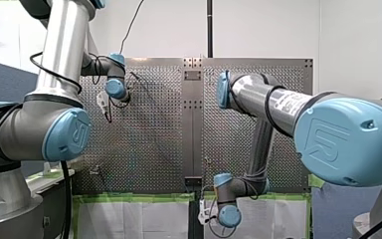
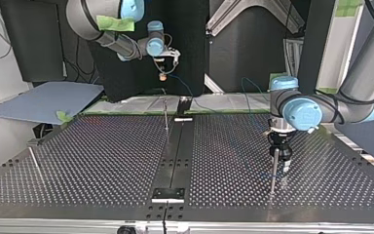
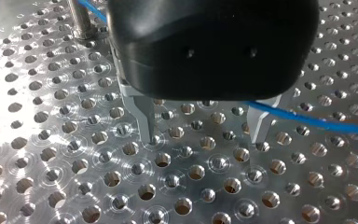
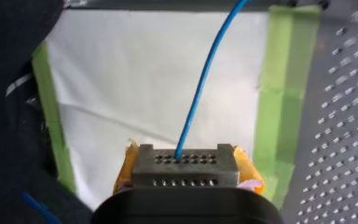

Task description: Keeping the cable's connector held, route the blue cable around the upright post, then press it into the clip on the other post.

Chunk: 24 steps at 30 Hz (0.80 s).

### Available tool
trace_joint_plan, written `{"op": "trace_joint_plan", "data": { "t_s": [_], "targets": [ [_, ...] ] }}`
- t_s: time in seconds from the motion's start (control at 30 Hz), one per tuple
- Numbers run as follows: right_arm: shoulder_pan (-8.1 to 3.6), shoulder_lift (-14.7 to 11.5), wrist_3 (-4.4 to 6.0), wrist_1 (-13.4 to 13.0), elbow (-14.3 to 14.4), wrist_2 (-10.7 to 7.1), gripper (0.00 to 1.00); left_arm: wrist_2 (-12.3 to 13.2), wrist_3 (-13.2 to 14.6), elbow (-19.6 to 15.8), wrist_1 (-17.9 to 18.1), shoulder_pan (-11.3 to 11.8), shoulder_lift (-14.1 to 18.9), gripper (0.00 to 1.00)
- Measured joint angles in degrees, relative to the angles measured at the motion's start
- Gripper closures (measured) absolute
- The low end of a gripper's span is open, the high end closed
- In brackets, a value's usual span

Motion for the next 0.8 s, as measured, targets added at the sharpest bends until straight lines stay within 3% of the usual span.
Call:
{"op": "trace_joint_plan", "data": {
  "t_s": [0.27,0.53,0.8],
  "targets": [
    [-0.83,0.05,0.02,-2.24,2.04,1.41,1.00,0.00,-0.27,0.01,0.00,0.00,0.00,0.02],
    [-1.95,-3.24,0.11,-6.11,5.90,2.54,1.00,-0.13,-0.62,0.01,0.00,0.00,0.00,0.02],
    [-2.10,-7.06,-0.37,-9.95,9.75,3.77,1.00,-0.53,-1.43,0.01,-0.13,0.00,0.00,0.02]
  ]
}}
